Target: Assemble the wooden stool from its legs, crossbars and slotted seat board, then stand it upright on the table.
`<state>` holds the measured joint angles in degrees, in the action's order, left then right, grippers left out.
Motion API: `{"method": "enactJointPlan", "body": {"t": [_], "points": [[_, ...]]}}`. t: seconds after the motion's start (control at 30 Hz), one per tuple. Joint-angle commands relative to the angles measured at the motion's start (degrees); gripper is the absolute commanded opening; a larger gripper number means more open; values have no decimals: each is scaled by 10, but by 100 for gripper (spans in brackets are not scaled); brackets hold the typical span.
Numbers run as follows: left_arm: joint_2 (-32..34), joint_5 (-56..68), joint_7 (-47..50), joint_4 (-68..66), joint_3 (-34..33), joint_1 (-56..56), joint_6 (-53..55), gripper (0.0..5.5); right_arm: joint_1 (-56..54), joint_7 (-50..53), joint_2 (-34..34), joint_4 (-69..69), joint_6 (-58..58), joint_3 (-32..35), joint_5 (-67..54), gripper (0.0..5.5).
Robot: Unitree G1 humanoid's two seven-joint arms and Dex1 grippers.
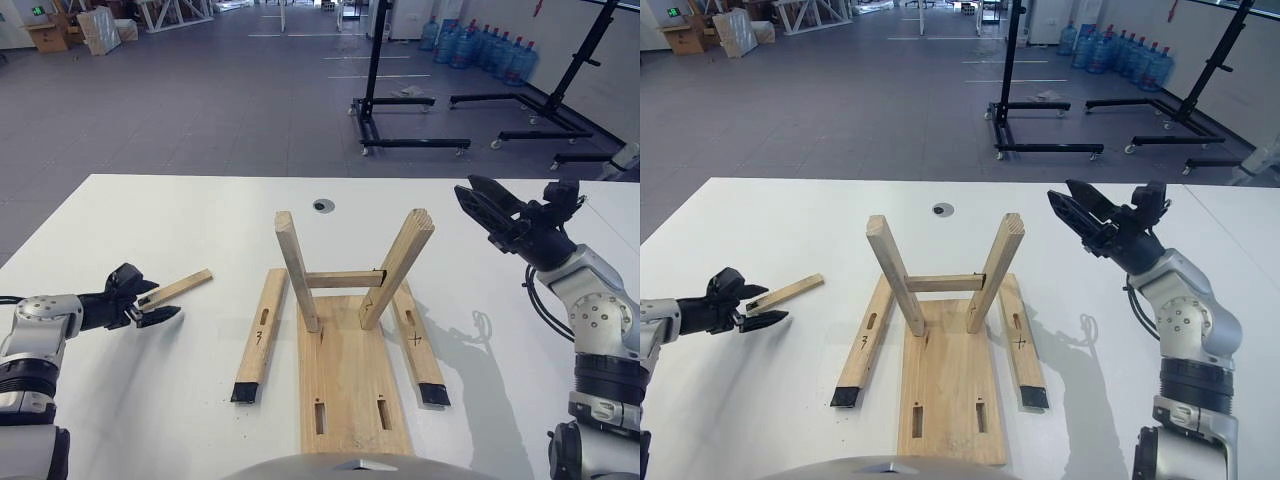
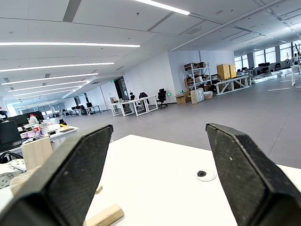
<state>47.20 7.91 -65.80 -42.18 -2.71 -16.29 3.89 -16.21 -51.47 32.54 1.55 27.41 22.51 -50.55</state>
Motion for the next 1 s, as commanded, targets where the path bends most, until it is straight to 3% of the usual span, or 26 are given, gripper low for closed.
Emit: {"method": "enactJointPlan", "body": {"t": [0.03,0.53,0.63,0.83,1.0], "points": [[2,-14,-18,-7,17,14,3,388,-5,-3,4,-12,9,-11,7,366],[-8,-25,5,0,39,31,-5,168,6,3,0,-27,8,-9,2,366],[-46,-18,88,13,12,17,-67,129,-3,15,-3,-20,-3,-8,11,366],[-159,32,212,133,-37,30,-150,128,-35,82,-61,-44,-23,18,-18,366],[-185,114,260,238,-115,35,-149,128,-14,83,-69,-103,34,61,-149,366]]}}
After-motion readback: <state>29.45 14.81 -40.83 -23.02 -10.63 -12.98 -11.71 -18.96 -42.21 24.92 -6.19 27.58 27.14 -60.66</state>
